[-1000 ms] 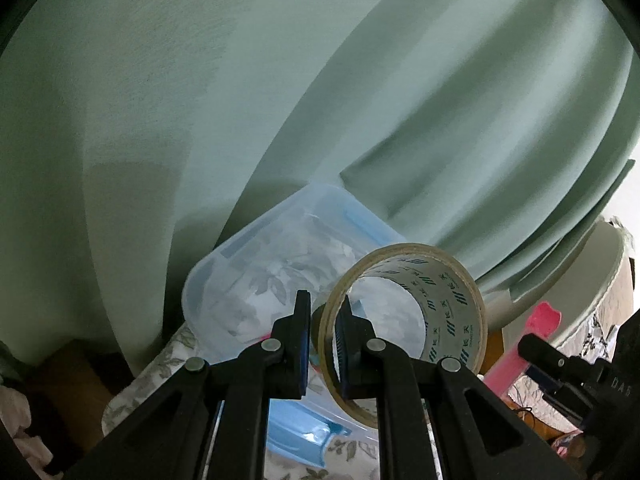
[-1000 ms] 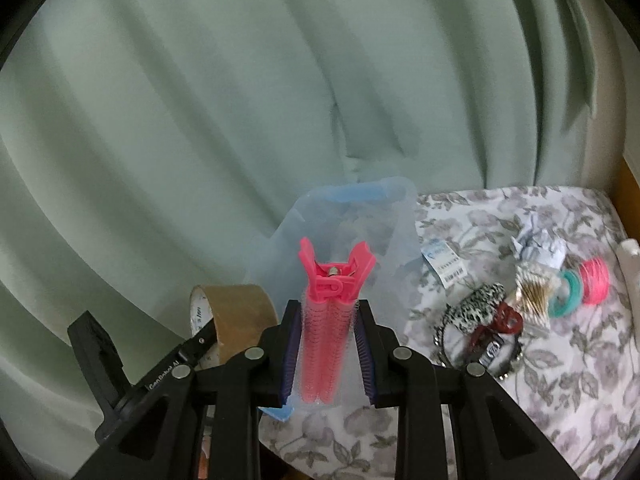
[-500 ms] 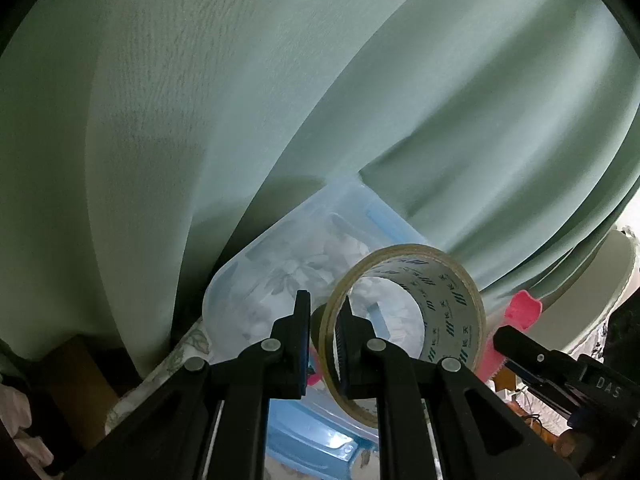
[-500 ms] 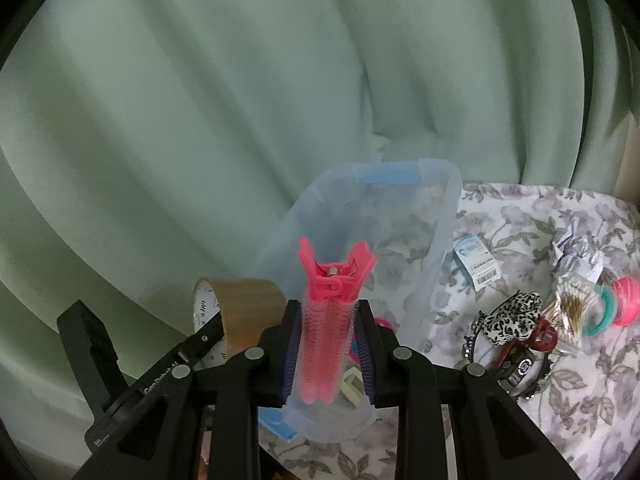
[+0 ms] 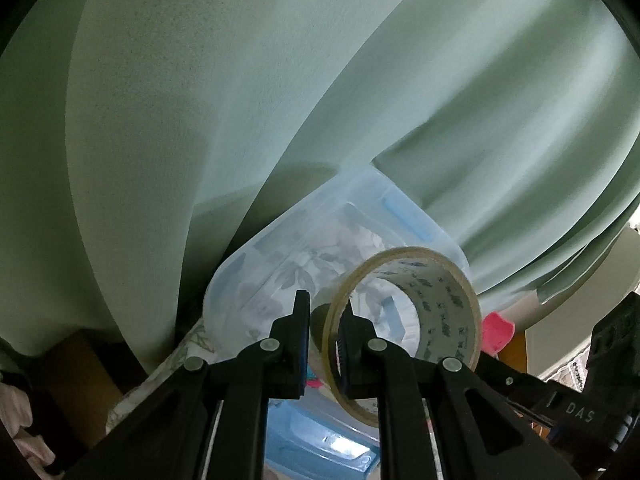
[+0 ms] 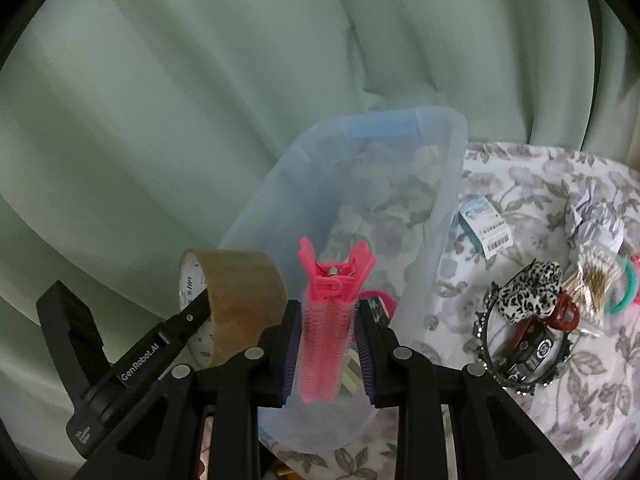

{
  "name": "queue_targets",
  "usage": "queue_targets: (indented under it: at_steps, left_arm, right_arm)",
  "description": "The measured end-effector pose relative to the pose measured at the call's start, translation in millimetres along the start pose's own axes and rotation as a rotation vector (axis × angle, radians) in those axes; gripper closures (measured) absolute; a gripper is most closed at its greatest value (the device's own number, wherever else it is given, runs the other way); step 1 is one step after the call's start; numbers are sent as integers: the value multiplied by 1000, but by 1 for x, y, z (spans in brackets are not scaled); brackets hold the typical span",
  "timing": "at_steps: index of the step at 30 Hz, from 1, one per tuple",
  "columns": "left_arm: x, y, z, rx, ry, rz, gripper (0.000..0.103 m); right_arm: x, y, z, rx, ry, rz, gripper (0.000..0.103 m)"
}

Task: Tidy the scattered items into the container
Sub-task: 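Open the left tool to drop the tape while the right tool drops the pink clip into the box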

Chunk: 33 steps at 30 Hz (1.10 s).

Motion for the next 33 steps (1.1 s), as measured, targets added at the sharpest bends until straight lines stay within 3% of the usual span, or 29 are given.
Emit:
queue_targets:
  at_steps: [10,14,19,26,30,33]
  left_arm:
    - [0,-6,-7,9,1,-22,88]
    - [-3,-6,-7,10,3,-32,80]
    - [1,3,-9,-33,3,-23,67]
    - [2,2,-15,-30,8,-17,59]
    - [2,0,-15,-22,8,-24,47]
    - [2,-3,-14,-15,7,-30,45]
  right_arm:
    - [2,-4,-9,-9,-3,7,72]
    - [2,-1,-6,-13,5,10,71]
    - [2,3,-5,6,6,25,56]
    - [1,5,-3,12,10,29,54]
    - [-1,6,-1,11,11,31,54]
    - [-3,7,2,11,11,33,53]
Point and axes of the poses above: each gripper's, at about its wrist camera, not at the fingertips, and z roughly against the way its jaws point, y to its left, x to its top, the point moved 1 cm from there along -z, roughly the way its jaws point, and after that the axes turned 7 degrees about y, right-handed, at the moved point
